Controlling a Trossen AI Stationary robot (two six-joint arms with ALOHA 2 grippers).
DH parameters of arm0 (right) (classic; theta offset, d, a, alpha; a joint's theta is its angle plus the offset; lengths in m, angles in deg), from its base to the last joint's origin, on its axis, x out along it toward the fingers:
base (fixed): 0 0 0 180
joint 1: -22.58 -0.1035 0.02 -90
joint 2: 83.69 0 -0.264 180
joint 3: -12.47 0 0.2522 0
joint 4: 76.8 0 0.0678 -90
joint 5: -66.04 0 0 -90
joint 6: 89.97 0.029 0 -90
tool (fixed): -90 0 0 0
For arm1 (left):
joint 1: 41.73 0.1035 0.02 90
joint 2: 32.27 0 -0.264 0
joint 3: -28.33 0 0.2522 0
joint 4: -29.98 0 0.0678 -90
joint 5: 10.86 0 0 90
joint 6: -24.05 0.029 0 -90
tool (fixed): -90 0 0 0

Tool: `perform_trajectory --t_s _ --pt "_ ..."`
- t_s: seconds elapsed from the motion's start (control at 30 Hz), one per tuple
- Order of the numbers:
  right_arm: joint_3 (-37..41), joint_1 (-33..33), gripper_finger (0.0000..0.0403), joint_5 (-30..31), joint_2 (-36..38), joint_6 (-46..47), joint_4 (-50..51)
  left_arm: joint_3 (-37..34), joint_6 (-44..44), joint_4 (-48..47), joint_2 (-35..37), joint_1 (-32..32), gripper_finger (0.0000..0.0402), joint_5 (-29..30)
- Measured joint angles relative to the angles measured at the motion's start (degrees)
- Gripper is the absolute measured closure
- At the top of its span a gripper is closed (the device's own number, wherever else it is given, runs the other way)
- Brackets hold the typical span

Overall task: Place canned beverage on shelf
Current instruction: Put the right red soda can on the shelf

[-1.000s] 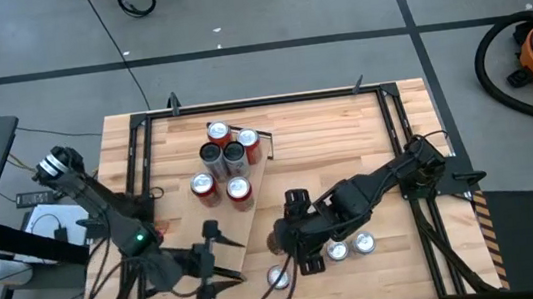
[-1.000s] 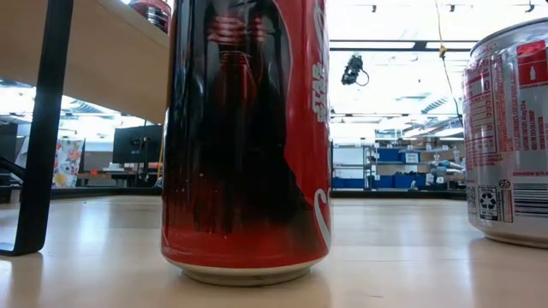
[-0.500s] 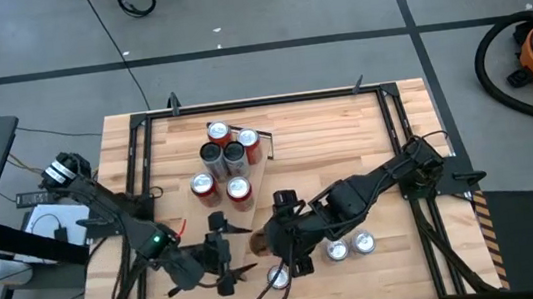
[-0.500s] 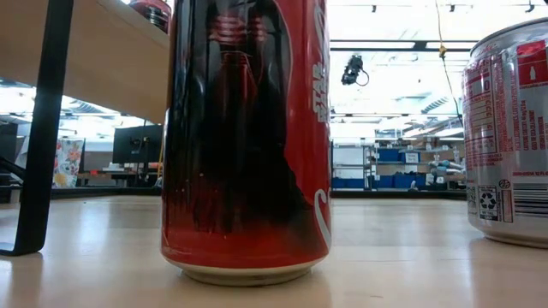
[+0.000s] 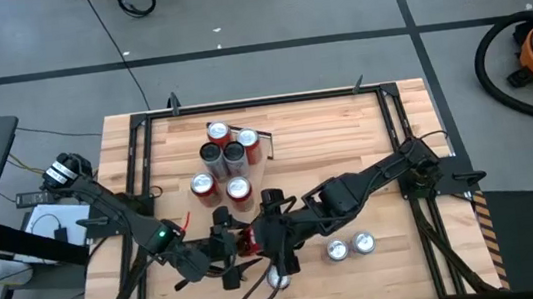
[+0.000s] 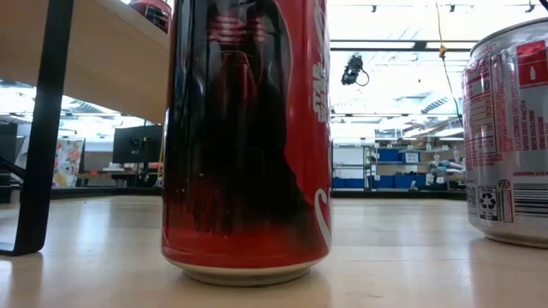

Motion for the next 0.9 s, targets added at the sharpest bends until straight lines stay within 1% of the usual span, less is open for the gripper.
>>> perform_trajectory --t_s 0.1,0.3,0.37,0.5,0.67,0.77,0.83,0.9 --pt "0.02 0.44 0.0082 -0.88 -0.87 -0.15 -0.5 0.0 -0.11 -0.45 0.0 -0.02 0.003 -0.84" --pt "0.02 1.52 0.0082 -1.79 -1.86 0.63 -0.93 -0.02 -1.2 -3.36 0.64 -0.07 0.0088 -1.04" --pt "0.02 1.75 0.0082 -2.69 -1.87 0.35 -1.37 0.0 -2.23 -3.9 0.93 -0.11 0.01 -1.16" --pt "0.02 2.06 0.0077 -3.92 -2.09 -1.16 -2.58 0.0 -3.28 -6.08 1.73 -0.46 0.0101 -0.74" --pt "0.03 1.95 0.0057 -3.18 -2.09 -4.82 -5.34 0.02 -1.78 -7.41 1.81 -1.21 0.0091 0.04" --pt "-0.4 1.18 0.0048 -1.91 -1.04 -7.24 -10.85 -0.7 -0.14 -8.68 1.48 -1.75 0.0091 -0.62" --pt "-0.58 0.5 0.0046 0.14 -0.53 -9.79 -14.16 -0.78 0.4 -8.87 1.47 -2.32 0.009 -0.27" --pt "-0.47 -0.22 0.0046 2.94 -0.48 -12.14 -15.17 -0.57 0.74 -8.02 1.62 -2.89 0.009 0.53"
